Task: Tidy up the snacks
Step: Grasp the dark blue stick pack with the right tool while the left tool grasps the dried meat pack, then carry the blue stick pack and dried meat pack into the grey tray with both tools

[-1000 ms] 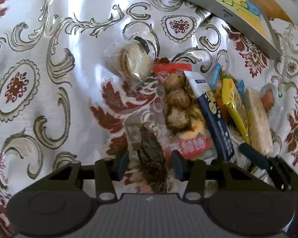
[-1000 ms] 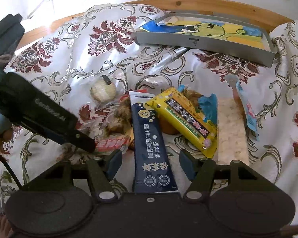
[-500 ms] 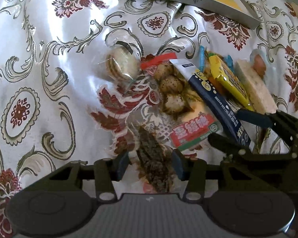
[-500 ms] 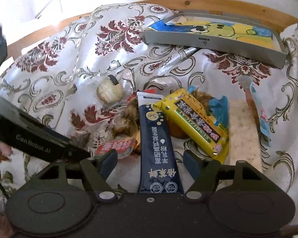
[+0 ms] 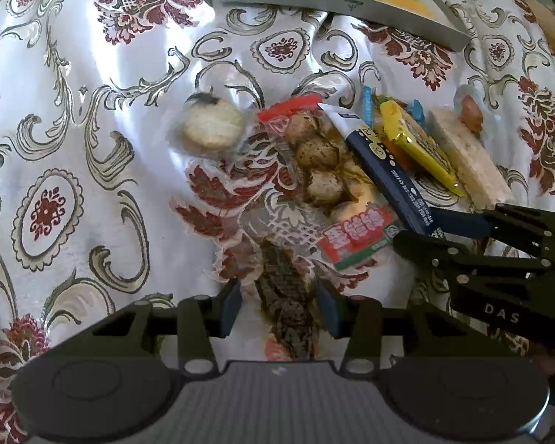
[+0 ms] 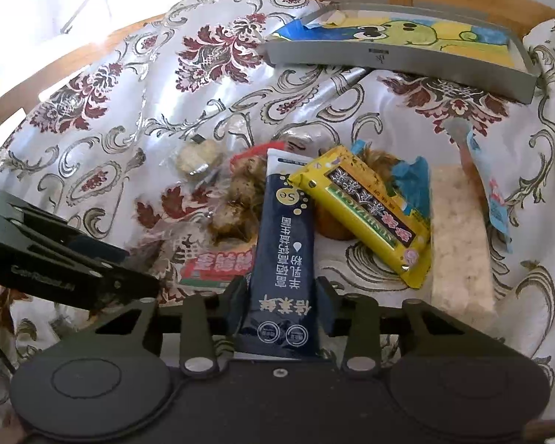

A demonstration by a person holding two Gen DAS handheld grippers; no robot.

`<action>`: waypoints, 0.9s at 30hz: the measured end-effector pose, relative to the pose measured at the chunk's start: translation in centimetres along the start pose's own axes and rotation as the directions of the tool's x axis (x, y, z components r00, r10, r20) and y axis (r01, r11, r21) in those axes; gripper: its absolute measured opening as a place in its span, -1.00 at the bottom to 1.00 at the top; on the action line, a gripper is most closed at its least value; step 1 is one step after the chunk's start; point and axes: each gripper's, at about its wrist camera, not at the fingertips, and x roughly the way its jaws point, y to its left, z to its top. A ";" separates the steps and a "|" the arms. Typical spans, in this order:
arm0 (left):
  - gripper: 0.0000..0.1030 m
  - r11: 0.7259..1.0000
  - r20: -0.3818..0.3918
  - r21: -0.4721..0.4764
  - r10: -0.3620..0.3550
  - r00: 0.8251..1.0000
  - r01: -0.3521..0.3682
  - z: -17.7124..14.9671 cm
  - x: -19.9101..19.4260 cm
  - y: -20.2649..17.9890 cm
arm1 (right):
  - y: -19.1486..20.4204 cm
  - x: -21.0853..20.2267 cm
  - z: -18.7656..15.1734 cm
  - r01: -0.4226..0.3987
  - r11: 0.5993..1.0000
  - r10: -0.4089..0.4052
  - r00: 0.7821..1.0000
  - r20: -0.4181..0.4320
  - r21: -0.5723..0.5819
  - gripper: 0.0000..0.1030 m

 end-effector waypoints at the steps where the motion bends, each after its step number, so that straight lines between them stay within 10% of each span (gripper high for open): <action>1: -0.05 1.000 0.002 0.000 -0.001 1.000 0.001 0.0 -0.1 0.0 | 0.1 0.0 0.0 0.005 1.000 -0.005 1.000 -0.001 -0.006 -0.20; 13: -0.05 1.000 0.050 0.010 0.020 0.999 -0.020 -0.5 -1.2 -0.6 | 1.3 -0.9 -0.4 0.073 0.993 -0.071 0.997 0.022 -0.097 -0.37; 27: -0.06 0.999 0.164 0.040 0.013 0.986 -0.019 -1.2 -4.0 -2.7 | 5.9 -3.9 -1.6 0.259 0.893 -0.207 0.962 0.177 -0.367 -0.41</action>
